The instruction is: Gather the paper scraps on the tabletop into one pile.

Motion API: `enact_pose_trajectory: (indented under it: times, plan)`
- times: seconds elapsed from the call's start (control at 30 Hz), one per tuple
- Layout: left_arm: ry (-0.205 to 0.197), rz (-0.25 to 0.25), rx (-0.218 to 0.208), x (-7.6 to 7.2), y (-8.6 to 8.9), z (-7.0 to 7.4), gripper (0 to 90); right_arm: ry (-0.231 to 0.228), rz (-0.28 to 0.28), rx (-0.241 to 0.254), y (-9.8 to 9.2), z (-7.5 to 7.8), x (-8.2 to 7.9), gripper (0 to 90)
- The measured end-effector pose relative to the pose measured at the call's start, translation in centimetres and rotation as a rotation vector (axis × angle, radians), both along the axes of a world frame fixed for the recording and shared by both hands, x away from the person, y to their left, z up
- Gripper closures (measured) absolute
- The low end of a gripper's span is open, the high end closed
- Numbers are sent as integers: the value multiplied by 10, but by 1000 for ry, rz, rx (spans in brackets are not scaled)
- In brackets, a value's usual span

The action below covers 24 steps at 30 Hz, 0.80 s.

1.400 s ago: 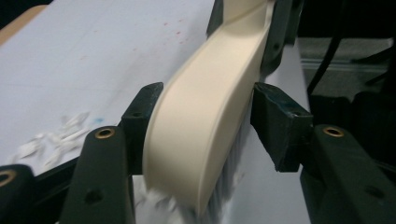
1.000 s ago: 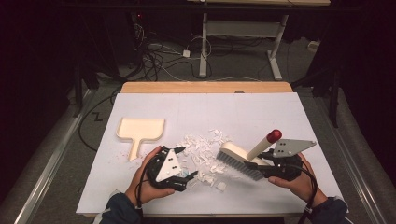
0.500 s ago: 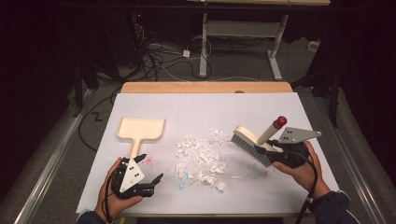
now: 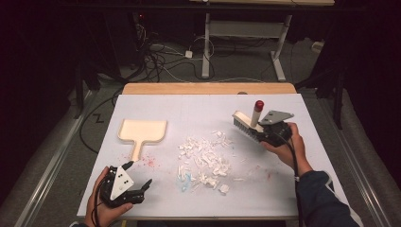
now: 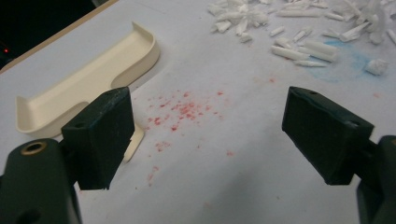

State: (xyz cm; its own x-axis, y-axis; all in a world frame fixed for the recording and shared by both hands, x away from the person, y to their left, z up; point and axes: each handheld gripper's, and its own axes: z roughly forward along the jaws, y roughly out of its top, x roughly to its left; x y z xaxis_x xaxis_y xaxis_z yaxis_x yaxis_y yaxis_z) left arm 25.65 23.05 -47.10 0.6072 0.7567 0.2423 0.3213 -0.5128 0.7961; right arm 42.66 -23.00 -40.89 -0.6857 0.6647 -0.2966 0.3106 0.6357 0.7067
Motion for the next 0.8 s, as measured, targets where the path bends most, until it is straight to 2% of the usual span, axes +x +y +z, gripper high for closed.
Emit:
enact_pose_trajectory:
  times: [0.07,0.1,0.17,0.2,0.23,0.27,0.33,0.37,0.4,0.43,0.53,0.6,0.63,0.67,0.7,0.8]
  plan:
    - [2,2,-7,0,0,-1,162,5,-6,-14,10,-6,11,675]
    - [2,2,-7,0,0,-1,162,5,-6,-14,10,-6,11,675]
    - [10,-3,-6,-1,0,-3,162,6,-10,-19,30,-10,21,675]
    - [10,-3,-6,-1,0,-3,162,-7,-10,-39,38,-12,21,675]
    - [17,-2,-12,-1,0,-4,162,-7,-10,-39,38,-12,21,675]
    - [24,-2,-24,-2,-1,-6,162,-9,1,-56,57,-17,21,675]
    - [36,-12,-12,-2,-3,-8,162,-23,28,-89,75,-22,20,674]
    - [36,-12,-12,-2,-3,-8,162,-23,28,-89,75,-22,20,674]
    - [35,-13,-9,-3,-3,-7,162,-23,47,-84,82,-24,18,673]
    - [35,-17,-10,-3,-4,-7,162,-19,97,-80,93,-26,14,673]
    - [40,-19,-14,-4,-4,-8,162,-12,187,-83,102,-26,3,671]
    - [45,-21,-10,-3,-4,-9,162,1,255,-71,104,-25,-6,671]
    - [45,-21,-10,-3,-4,-9,162,1,255,-71,104,-25,-6,671]
    - [44,-22,-15,-3,-4,-9,162,10,316,-65,102,-24,-17,669]
    - [45,-24,-18,-4,-4,-9,162,10,316,-65,102,-24,-17,669]
    - [47,-24,-29,-5,-4,-8,161,42,362,-44,94,-22,-38,669]
